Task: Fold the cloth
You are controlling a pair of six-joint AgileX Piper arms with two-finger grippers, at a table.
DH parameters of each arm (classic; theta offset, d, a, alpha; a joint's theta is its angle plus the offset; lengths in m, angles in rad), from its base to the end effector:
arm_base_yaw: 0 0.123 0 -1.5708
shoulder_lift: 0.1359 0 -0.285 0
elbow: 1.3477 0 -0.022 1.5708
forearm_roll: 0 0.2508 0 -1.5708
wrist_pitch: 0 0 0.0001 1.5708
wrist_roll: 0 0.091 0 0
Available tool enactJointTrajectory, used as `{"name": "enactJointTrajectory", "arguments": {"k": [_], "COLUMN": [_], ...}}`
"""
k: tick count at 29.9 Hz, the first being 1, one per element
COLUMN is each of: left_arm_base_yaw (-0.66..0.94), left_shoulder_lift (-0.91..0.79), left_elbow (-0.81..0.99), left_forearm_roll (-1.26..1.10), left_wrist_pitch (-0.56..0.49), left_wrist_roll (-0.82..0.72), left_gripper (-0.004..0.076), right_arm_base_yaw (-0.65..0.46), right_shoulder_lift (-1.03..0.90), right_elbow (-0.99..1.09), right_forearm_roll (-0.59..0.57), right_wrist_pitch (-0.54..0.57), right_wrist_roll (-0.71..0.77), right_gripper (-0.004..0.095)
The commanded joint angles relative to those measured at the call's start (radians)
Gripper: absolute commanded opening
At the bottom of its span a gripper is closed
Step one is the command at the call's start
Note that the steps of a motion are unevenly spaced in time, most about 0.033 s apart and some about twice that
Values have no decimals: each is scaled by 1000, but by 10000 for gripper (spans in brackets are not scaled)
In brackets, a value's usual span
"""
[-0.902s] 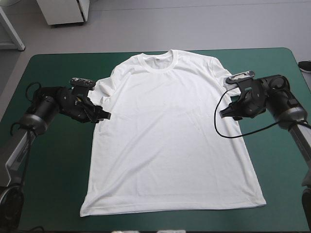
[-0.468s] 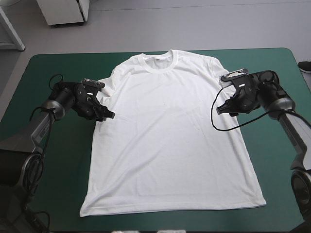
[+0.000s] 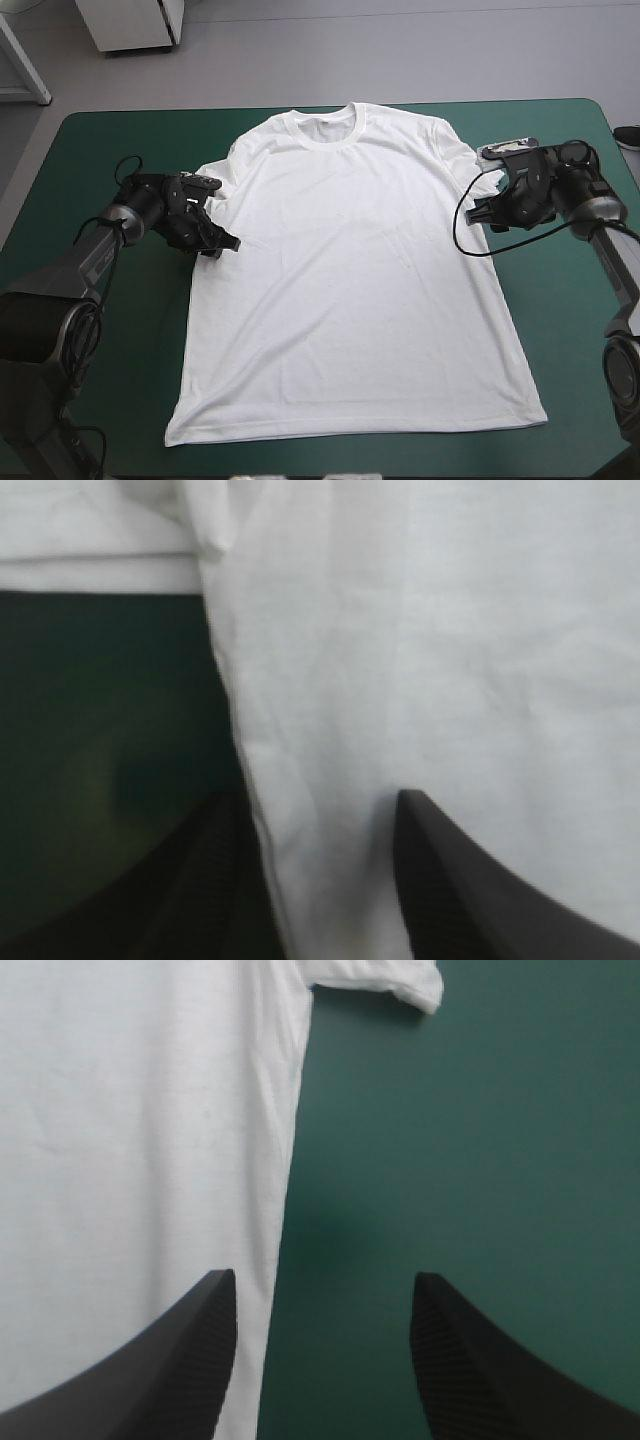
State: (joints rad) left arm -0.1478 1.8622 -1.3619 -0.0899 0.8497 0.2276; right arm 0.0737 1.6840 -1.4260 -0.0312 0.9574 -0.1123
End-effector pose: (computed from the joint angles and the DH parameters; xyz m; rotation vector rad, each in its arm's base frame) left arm 0.3792 -0.0627 0.2153 0.4599 2.7920 -0.0910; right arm 0.3592 0.0242 0.2960 -0.2671 2.6860 -0.0516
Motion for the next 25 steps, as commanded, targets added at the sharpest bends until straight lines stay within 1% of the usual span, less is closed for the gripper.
{"name": "enactJointTrajectory", "arguments": {"k": [1,4,8,13,16,25], "left_arm_base_yaw": [-4,-4,-4,-4,-4,-4], "left_shoulder_lift": [-45,-43,-43,-43,-43,-43], "left_elbow": [-33,-33,-33,-33,-33,-33], "left_forearm_roll": [-15,-15,-15,-26,-30,-27], "left_wrist_pitch": [-29,-42,-45,-33,-33,-33], "left_wrist_roll": [-3,0,-1,6,6,10], "left_gripper": [164,-6,-9,-9,-9,-9], "right_arm_base_yaw": [-26,-26,-26,-26,-26,-26], "right_shoulder_lift": [-8,32,94,185,231,314], "right_elbow": [-36,-59,-116,-218,-256,-271], "right_forearm_roll": [16,16,39,148,184,189], "right_wrist_pitch": [-35,-39,-39,-36,-36,-29], "right_wrist_roll": [-28,-30,-30,-83,-103,-119], "right_gripper": [500,500,500,500,500,500]}}
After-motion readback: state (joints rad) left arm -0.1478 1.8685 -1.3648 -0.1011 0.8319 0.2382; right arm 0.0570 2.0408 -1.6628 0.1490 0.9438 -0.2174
